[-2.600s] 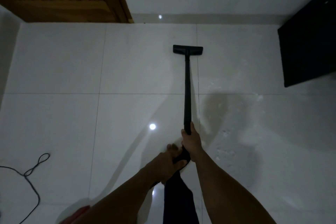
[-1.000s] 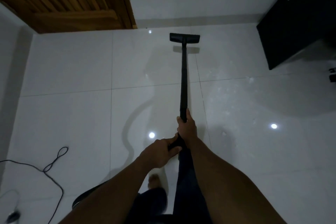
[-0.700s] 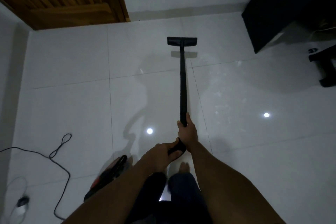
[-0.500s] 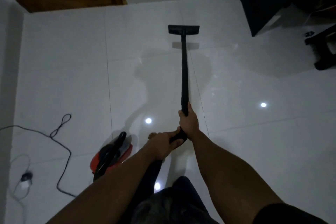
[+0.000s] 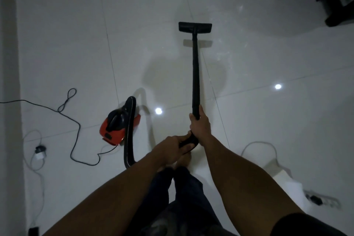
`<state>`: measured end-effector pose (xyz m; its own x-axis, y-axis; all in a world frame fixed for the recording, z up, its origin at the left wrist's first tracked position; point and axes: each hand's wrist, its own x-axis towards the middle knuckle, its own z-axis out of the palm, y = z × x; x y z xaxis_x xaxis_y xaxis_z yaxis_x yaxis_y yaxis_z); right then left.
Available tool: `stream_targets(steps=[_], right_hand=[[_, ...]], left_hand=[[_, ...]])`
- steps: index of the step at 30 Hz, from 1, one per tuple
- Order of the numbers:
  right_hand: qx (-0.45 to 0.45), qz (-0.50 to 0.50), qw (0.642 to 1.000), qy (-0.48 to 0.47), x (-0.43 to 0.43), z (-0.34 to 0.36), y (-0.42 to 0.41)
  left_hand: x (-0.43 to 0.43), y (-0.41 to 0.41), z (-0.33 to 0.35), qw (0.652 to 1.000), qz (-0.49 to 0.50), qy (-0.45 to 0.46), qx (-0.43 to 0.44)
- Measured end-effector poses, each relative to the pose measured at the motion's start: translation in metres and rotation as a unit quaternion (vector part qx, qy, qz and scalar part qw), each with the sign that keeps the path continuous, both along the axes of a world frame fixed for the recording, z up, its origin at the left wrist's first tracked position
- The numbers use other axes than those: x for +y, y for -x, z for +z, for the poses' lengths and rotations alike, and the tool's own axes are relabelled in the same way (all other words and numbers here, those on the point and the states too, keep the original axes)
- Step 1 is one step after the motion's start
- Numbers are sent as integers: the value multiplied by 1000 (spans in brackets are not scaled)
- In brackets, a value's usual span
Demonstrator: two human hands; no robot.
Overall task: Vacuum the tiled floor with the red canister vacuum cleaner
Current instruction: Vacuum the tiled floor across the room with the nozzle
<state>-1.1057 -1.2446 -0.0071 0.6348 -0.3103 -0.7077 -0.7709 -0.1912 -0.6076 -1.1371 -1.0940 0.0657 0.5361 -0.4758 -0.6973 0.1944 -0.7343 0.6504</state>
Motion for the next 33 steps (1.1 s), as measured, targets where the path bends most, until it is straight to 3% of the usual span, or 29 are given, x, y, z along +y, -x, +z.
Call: stream_targets(steps=[20, 33], right_hand=[[64, -119, 991, -18, 108, 4, 334], [78, -147, 983, -79, 99, -4, 390]], left_hand=[[113, 267, 12, 985, -146, 18, 89], [100, 314, 15, 983, -154, 22, 96]])
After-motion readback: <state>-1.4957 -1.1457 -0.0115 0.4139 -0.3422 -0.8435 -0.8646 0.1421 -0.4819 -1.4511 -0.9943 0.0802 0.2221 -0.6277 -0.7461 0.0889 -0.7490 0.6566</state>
